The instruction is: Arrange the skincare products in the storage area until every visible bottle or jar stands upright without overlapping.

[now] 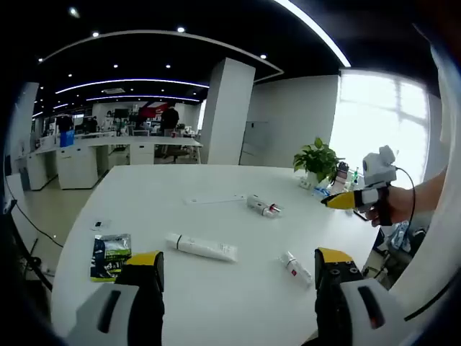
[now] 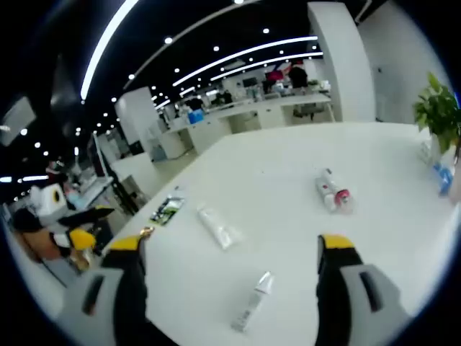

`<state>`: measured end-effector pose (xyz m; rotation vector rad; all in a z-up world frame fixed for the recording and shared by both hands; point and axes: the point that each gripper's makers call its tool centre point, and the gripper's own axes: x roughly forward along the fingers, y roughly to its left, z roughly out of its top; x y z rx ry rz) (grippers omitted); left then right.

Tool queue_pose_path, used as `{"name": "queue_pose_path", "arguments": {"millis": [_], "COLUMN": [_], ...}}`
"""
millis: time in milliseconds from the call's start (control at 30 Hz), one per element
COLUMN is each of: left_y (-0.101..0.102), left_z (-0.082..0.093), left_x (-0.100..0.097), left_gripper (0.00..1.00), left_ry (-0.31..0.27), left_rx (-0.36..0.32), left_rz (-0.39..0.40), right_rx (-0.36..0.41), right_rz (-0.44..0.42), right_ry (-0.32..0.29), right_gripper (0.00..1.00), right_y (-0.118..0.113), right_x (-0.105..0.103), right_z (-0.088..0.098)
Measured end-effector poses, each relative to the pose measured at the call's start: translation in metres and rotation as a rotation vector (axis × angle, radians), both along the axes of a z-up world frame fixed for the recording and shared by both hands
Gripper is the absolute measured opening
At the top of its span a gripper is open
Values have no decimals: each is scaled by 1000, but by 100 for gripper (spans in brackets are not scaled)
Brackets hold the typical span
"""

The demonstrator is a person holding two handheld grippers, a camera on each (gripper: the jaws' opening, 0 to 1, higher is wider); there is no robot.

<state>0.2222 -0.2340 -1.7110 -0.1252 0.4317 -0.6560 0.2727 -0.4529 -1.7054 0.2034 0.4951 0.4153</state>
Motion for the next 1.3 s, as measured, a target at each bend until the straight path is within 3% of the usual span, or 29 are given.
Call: {"name": "queue_pose_path", "arguments": {"millis": [100,167,267,367,567,800,1067,1300], "left_y": [2,2,-1,-1,2,8,-5,2], "left_z": [-14,-14,-7,2,-7,-7,-5,0], "left_x": [-5,-1,6,9,10,8,1,1], "left_gripper": [89,89,89,89,89,89,89,89], "left_ry": [46,44,19,-16,3,3,-1,-5], "left_rx": [-6,8,6,17,20,28,27,46], "left_rz": [-29,-45,-58,-47,-19,16,20,61], "right_rx": [12,107,57,77,56,48,57,81], "right_rz": [-16,-36,-10,6,20,38,56,85], "right_ry": [-10,-79,-60,-32,-33,-17,-26,-30], "right_gripper": [99,99,99,99,99,99,99,99], "right_y": [18,32,39,44,36,28,26,27], "right_x": [9,18,22,22,21,17,18,19], "right_z": [13,37,25,19,18,13,14,12]}}
